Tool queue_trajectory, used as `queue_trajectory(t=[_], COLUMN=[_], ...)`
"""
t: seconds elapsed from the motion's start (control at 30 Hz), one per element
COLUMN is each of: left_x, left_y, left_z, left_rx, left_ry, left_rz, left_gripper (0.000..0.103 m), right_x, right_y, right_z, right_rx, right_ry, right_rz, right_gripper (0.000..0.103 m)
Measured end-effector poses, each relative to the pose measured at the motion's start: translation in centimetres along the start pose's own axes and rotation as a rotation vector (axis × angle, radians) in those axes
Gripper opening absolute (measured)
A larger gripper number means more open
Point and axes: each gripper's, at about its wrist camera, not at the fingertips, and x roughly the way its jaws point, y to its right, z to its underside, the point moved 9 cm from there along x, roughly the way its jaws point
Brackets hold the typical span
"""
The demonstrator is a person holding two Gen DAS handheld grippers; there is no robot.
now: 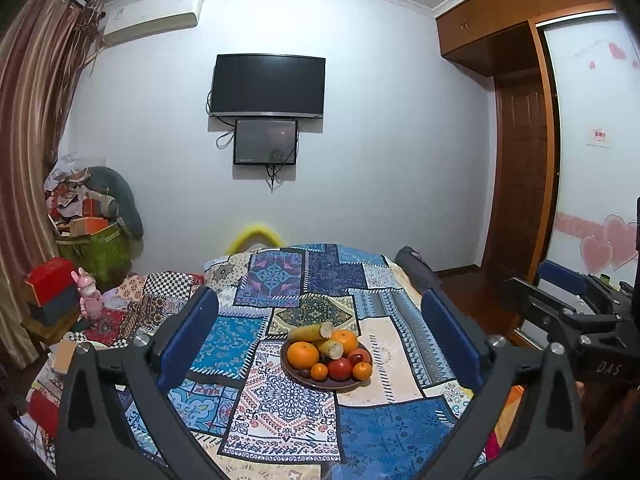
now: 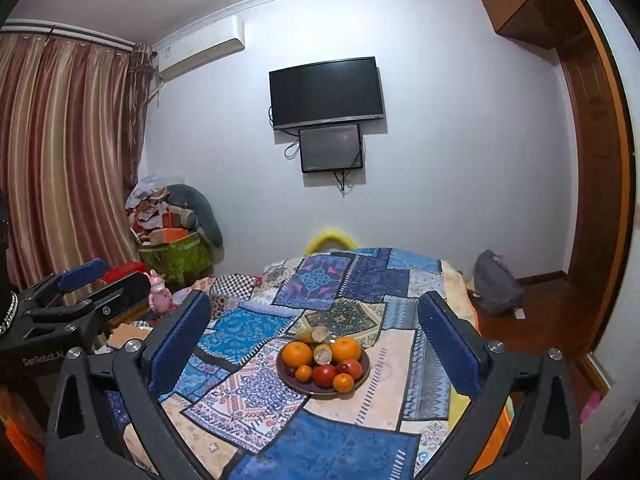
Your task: Organize fruits
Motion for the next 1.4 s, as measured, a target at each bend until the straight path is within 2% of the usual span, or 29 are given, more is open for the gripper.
queue_trajectory(t=[0.87,1.4], left_x=[-0.3,-0.5], left_y=[0.5,1.2], left_z=[0.0,-0.3], left_rx=[0.005,0.021], left_ry=[0.019,0.022], left_rz=[-0.015,0.006], left_gripper=[0.103,0.103], right_x=[-1.1,-1.3], right_y=[0.1,0.5], right_z=[-0.2,-0.5], right_rx=[-0.002,0.012], right_ry=[0.019,0.023], right_rz=[0.014,0.016], right_gripper=[0.103,0.103])
